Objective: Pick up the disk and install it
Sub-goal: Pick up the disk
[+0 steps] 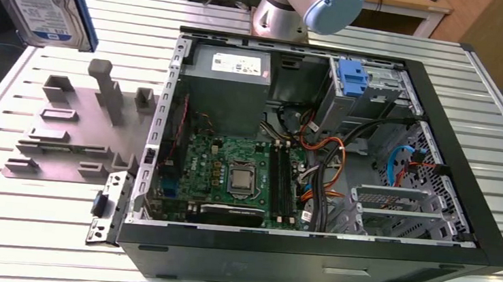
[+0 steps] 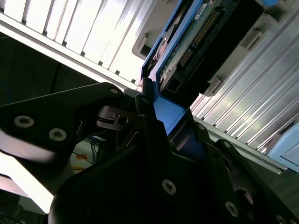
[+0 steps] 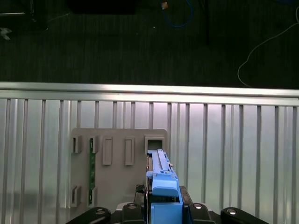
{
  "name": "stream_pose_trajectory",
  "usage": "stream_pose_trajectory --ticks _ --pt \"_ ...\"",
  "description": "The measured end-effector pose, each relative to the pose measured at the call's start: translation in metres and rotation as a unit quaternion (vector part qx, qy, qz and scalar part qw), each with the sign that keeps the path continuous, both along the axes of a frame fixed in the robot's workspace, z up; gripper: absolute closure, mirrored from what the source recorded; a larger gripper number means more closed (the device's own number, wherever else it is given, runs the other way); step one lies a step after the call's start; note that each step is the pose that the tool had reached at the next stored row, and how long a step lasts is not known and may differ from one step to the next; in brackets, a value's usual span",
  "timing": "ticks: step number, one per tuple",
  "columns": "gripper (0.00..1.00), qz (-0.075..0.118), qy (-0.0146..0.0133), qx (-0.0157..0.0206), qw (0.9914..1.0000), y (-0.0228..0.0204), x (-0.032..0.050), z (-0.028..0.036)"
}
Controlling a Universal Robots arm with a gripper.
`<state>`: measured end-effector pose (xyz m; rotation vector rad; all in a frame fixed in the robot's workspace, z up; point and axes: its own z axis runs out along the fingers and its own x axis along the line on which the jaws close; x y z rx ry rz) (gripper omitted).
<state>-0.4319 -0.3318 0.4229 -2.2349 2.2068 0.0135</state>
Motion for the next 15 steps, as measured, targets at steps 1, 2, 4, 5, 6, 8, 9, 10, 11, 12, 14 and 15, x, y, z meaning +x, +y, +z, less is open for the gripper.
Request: stream_pose_trajectory --ticks 1,2,4,5,6,8,9,10,11,12,14,15 --pt "0.64 0.0 -0.0004 0.0001 1.0 0.0 -0.0001 0.0022" --pt "0.64 0.0 -0.0007 0.0003 1.0 0.0 -0.0001 0.004" --pt "0.64 0.0 -0.0009 0.0004 1.0 0.0 -0.0001 0.007" --pt "0.64 0.0 -0.001 0.0004 1.0 0.0 -0.0001 0.0085" --pt "0.64 0.0 -0.0011 0.0005 1.0 0.0 -0.0001 0.0099" --pt "0.64 0.0 -0.0011 0.0005 1.0 0.0 0.0 0.0131" --pt "0.64 0.0 -0.0011 0.0005 1.0 0.0 -0.0001 0.0147" --pt "0.64 0.0 -0.0012 0.0005 1.0 0.0 -0.0001 0.016" --pt "0.64 0.0 -0.0012 0.0005 1.0 0.0 -0.0001 0.0171" --pt "0.64 0.0 -0.0012 0.0006 1.0 0.0 -0.0001 0.0181" --pt "0.64 0.0 -0.0011 0.0005 1.0 0.0 -0.0001 0.0204" --pt "0.64 0.0 -0.0011 0.0005 1.0 0.0 -0.0001 0.0216"
